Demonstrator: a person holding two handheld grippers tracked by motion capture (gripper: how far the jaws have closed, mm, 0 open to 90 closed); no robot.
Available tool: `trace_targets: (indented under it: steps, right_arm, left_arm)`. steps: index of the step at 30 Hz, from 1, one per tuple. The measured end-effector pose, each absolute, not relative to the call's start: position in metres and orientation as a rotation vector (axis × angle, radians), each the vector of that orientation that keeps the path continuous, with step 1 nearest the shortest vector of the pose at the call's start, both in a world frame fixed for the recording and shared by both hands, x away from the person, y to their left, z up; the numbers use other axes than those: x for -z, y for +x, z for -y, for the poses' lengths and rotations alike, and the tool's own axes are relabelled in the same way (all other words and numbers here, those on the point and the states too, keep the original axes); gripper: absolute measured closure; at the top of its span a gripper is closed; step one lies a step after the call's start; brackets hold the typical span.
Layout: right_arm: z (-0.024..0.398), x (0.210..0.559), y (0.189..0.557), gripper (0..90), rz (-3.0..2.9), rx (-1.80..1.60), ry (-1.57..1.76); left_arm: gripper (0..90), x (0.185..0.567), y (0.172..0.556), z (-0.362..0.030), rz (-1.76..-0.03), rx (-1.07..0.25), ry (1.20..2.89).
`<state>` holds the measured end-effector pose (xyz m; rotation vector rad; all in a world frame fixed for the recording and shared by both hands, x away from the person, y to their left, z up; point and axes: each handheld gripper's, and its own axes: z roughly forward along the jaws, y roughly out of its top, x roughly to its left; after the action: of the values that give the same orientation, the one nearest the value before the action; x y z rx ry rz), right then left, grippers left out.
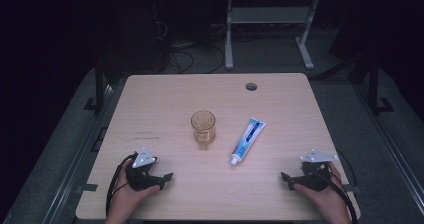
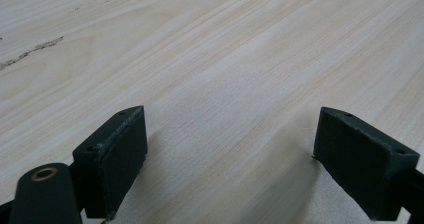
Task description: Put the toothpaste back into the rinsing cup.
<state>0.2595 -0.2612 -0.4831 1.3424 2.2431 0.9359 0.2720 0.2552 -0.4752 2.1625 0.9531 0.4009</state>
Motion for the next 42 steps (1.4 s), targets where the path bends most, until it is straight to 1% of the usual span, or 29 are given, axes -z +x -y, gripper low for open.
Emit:
trace_targets:
  steps: [5,7,8,9,10,11,14,15,16,18,19,21,22,23,28,42]
  right_arm:
    - [0.261,0.483,0.258,1.6,-2.247,-0.938,1.339]
    - [0.262,0.483,0.257,5.7,-2.250,-0.955,1.321]
    - [0.263,0.481,0.257,13.5,-2.251,-0.959,1.314]
    - [0.263,0.481,0.257,13.5,-2.251,-0.959,1.314]
    - [0.264,0.480,0.256,17.4,-2.248,-0.965,1.313]
    - [0.265,0.479,0.257,18.9,-2.254,-0.966,1.312]
    - [0.267,0.476,0.256,32.9,-2.265,-0.992,1.328]
    - [0.267,0.474,0.257,35.7,-2.269,-1.007,1.323]
    - [0.266,0.472,0.257,41.2,-2.267,-1.013,1.321]
    - [0.265,0.470,0.257,47.4,-2.275,-1.015,1.302]
    - [0.265,0.469,0.256,53.4,-2.279,-1.014,1.303]
    - [0.266,0.467,0.255,60.5,-2.285,-1.038,1.313]
    - [0.266,0.466,0.254,66.8,-2.283,-1.046,1.316]
    - [0.266,0.464,0.254,69.4,-2.282,-1.046,1.307]
    - [0.270,0.456,0.255,89.6,-2.273,-1.081,1.308]
    - [0.259,0.442,0.270,90.0,-2.310,-1.183,1.310]
  left_arm:
    - [13.2,0.475,0.271,-0.253,-0.949,-0.416,2.173]
    - [13.3,0.476,0.271,-0.253,-0.950,-0.418,2.172]
    - [13.2,0.476,0.271,-0.253,-0.950,-0.418,2.172]
    - [13.2,0.476,0.271,-0.253,-0.950,-0.418,2.171]
    - [13.2,0.476,0.271,-0.253,-0.950,-0.418,2.172]
    - [13.2,0.476,0.271,-0.253,-0.950,-0.418,2.171]
    - [13.2,0.475,0.271,-0.254,-0.951,-0.419,2.173]
    - [13.3,0.475,0.271,-0.254,-0.951,-0.420,2.173]
    - [13.2,0.476,0.270,-0.254,-0.950,-0.420,2.172]
    - [13.2,0.476,0.270,-0.254,-0.950,-0.419,2.171]
    - [13.2,0.476,0.270,-0.254,-0.950,-0.419,2.171]
    - [13.2,0.476,0.270,-0.254,-0.950,-0.419,2.171]
    - [13.3,0.476,0.270,-0.254,-0.950,-0.419,2.171]
    - [13.2,0.476,0.270,-0.254,-0.950,-0.419,2.171]
    - [13.2,0.476,0.270,-0.254,-0.950,-0.419,2.171]
    - [13.2,0.476,0.270,-0.254,-0.950,-0.419,2.171]
